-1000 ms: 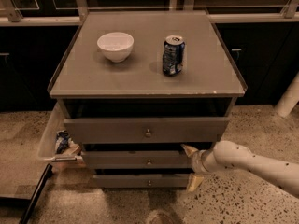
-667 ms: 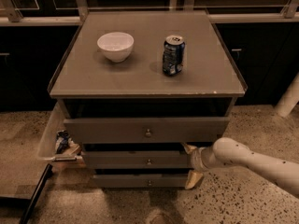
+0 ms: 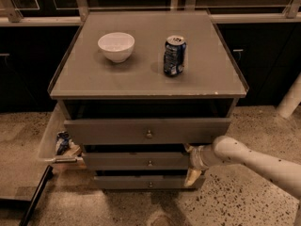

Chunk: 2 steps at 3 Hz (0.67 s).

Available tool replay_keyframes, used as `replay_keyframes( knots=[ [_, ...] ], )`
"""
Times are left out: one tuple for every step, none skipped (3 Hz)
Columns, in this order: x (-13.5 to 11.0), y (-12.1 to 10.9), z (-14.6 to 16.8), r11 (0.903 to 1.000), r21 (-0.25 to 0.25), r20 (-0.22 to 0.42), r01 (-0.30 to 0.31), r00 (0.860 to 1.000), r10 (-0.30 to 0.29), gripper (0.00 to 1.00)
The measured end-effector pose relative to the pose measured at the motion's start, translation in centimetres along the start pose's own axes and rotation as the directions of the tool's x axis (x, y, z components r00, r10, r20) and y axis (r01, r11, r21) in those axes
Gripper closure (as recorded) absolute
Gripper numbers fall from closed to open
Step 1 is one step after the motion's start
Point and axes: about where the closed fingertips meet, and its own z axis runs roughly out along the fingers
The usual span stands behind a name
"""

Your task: Open middle drawer

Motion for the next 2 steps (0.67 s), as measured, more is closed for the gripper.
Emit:
replay_keyframes(
  knots=[
    [0.28, 0.04, 0.63, 0.9999, -0.005, 0.008, -0.015, 1.000, 0.015, 0.00],
    [0.46, 0.11, 0.85, 0.9997, -0.007, 0.009, -0.024, 1.000, 0.024, 0.00]
  ],
)
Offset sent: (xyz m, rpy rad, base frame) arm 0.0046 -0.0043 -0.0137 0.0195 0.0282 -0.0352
